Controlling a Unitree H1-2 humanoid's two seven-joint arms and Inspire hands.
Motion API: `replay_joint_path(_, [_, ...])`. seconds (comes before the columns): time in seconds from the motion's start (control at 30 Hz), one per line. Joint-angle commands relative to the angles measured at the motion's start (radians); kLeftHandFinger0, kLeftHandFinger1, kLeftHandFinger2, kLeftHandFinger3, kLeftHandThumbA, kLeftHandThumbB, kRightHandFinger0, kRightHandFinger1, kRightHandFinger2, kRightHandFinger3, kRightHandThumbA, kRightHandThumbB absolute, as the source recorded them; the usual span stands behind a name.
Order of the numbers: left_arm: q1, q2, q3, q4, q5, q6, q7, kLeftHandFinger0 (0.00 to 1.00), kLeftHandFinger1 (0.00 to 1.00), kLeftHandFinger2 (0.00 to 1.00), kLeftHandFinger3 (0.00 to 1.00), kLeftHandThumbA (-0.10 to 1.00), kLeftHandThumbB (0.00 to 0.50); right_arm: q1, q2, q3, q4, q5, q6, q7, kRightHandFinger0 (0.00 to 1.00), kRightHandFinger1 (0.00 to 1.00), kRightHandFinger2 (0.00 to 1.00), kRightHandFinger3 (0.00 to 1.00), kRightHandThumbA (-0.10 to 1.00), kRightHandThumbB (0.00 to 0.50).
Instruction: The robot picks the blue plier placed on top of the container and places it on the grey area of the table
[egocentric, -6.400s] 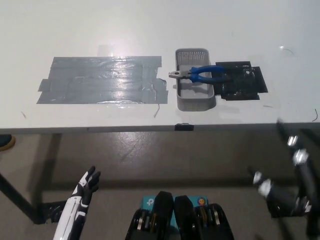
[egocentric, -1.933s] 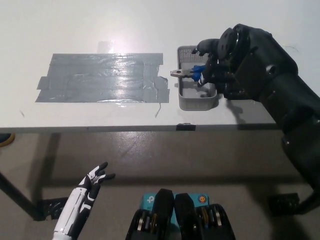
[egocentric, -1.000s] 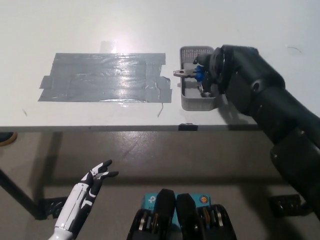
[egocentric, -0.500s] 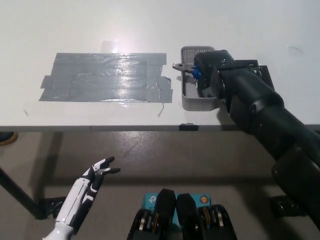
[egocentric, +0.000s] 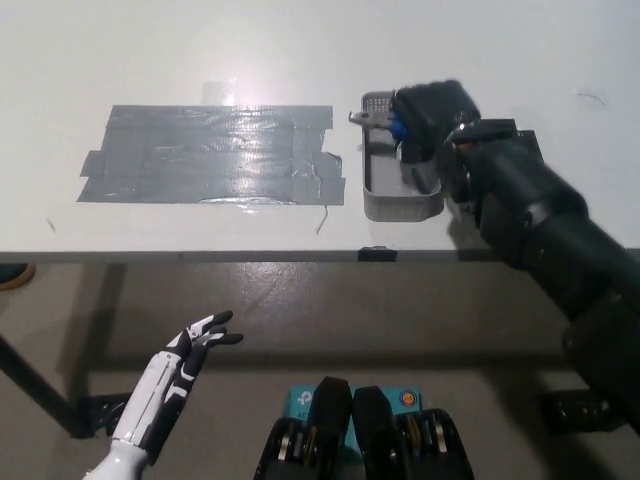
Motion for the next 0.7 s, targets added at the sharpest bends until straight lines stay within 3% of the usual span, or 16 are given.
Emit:
replay_joint_path(0.0, [-0.013, 0.012, 0.003, -0.014, -0.017, -0.020, -0.019, 1.00, 0.87, 0.74, 0.83, 1.00, 0.015, -0.148, -0.069, -0.006, -0.038, -0.053, -0.024, -0.078, 0.10, 0.44, 0.71, 0.41, -0.10, 0.276])
replay_joint_path(0.07, [-0.016, 0.016, 0.002, -0.011, -0.012, -0.019, -0.020, 1.00, 0.86, 0.74, 0.83, 1.00, 0.018, -0.169, -0.074, -0.010, -0.051, -0.056, -0.040, -0.097, 0.00, 0.32, 0.63, 0.39, -0.10, 0.281])
replay_joint_path(0.17, [-0.017, 0.017, 0.000, -0.015, -0.007, -0.008, -0.020, 1.00, 0.87, 0.74, 0.83, 1.00, 0.034, -0.190, -0.077, -0.016, -0.055, -0.058, -0.063, -0.120, 0.00, 0.28, 0.58, 0.30, -0.10, 0.293])
replay_joint_path(0.27, [-0.019, 0.015, -0.002, -0.019, -0.007, -0.007, -0.019, 1.00, 0.87, 0.73, 0.82, 1.00, 0.014, -0.210, -0.076, -0.017, -0.053, -0.062, -0.079, -0.117, 0.00, 0.27, 0.61, 0.30, -0.10, 0.275])
replay_joint_path(0.33, [-0.019, 0.018, -0.003, -0.019, -0.001, -0.014, -0.018, 1.00, 0.85, 0.73, 0.82, 1.00, 0.006, -0.217, -0.071, -0.013, -0.064, -0.074, -0.087, -0.139, 0.00, 0.28, 0.70, 0.28, -0.10, 0.264])
replay_joint_path(0.4, [-0.019, 0.020, -0.003, -0.023, 0.000, -0.009, -0.019, 1.00, 0.84, 0.72, 0.82, 1.00, 0.008, -0.221, -0.060, -0.018, -0.074, -0.073, -0.074, -0.119, 0.04, 0.34, 0.78, 0.35, -0.10, 0.257])
replay_joint_path(0.47, [-0.019, 0.021, -0.002, -0.023, -0.006, -0.002, -0.021, 1.00, 0.85, 0.73, 0.83, 1.00, 0.019, -0.224, -0.048, -0.015, -0.065, -0.077, -0.073, -0.115, 0.00, 0.30, 0.67, 0.37, -0.10, 0.271])
replay_joint_path(0.5, [-0.019, 0.021, -0.003, -0.023, -0.007, 0.000, -0.022, 1.00, 0.85, 0.73, 0.83, 1.00, 0.017, -0.219, -0.034, -0.019, -0.053, -0.074, -0.081, -0.131, 0.00, 0.26, 0.61, 0.30, -0.10, 0.271])
replay_joint_path(0.57, [-0.020, 0.023, -0.006, -0.021, 0.000, -0.005, -0.021, 1.00, 0.86, 0.73, 0.83, 1.00, 0.010, -0.211, -0.018, -0.013, -0.060, -0.080, -0.077, -0.126, 0.00, 0.25, 0.64, 0.33, -0.10, 0.269])
replay_joint_path(0.6, [-0.017, 0.023, -0.008, -0.024, 0.004, -0.003, -0.021, 1.00, 0.86, 0.73, 0.83, 1.00, 0.018, -0.205, -0.005, 0.004, -0.065, -0.100, -0.064, -0.130, 0.00, 0.26, 0.66, 0.40, -0.10, 0.275])
replay_joint_path(0.67, [-0.018, 0.025, -0.009, -0.025, 0.004, -0.005, -0.020, 1.00, 0.84, 0.73, 0.83, 1.00, 0.013, -0.197, 0.022, -0.001, -0.054, -0.097, -0.063, -0.146, 0.00, 0.21, 0.62, 0.39, -0.10, 0.287])
